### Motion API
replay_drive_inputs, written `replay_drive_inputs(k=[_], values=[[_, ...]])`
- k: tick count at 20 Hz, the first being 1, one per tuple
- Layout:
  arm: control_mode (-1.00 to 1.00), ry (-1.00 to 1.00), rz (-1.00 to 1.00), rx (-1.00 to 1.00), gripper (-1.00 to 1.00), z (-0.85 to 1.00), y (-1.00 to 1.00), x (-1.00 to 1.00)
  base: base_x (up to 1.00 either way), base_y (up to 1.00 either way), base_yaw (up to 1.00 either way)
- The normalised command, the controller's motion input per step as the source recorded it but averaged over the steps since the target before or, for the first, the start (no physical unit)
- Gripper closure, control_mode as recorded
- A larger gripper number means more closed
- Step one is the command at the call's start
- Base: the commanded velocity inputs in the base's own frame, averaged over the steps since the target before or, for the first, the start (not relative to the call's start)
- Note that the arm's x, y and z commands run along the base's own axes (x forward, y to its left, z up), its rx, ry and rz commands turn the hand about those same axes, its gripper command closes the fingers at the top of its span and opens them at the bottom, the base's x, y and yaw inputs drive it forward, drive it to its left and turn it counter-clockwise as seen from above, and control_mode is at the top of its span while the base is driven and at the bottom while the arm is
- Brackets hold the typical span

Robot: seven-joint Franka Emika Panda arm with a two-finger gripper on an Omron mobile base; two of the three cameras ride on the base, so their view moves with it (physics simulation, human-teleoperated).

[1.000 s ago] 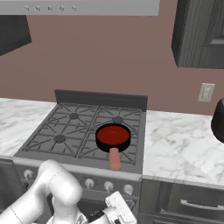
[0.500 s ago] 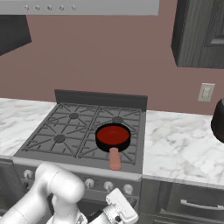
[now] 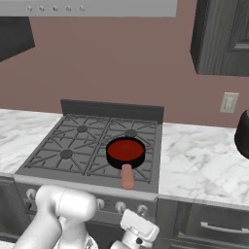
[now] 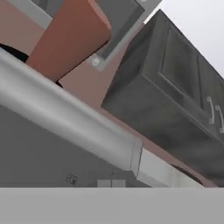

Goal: Wait until the marinara sauce is simmered to a deep red color and then turn off the stove.

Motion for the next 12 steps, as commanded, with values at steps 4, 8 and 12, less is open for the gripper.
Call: replay_drive_inputs(k=[4, 8, 12], values=[[-1.00, 0.05, 0.57, -0.34, 1.00, -0.40, 0.64, -0.74, 0.00, 0.00, 0.00], [-1.00, 0.06, 0.00, -0.01, 1.00, -0.06, 0.01, 0.00, 0.00, 0.00, 0.00], [-1.00, 0.00, 0.00, -0.01, -1.00, 0.03, -0.01, -0.26, 0.00, 0.00, 0.00]])
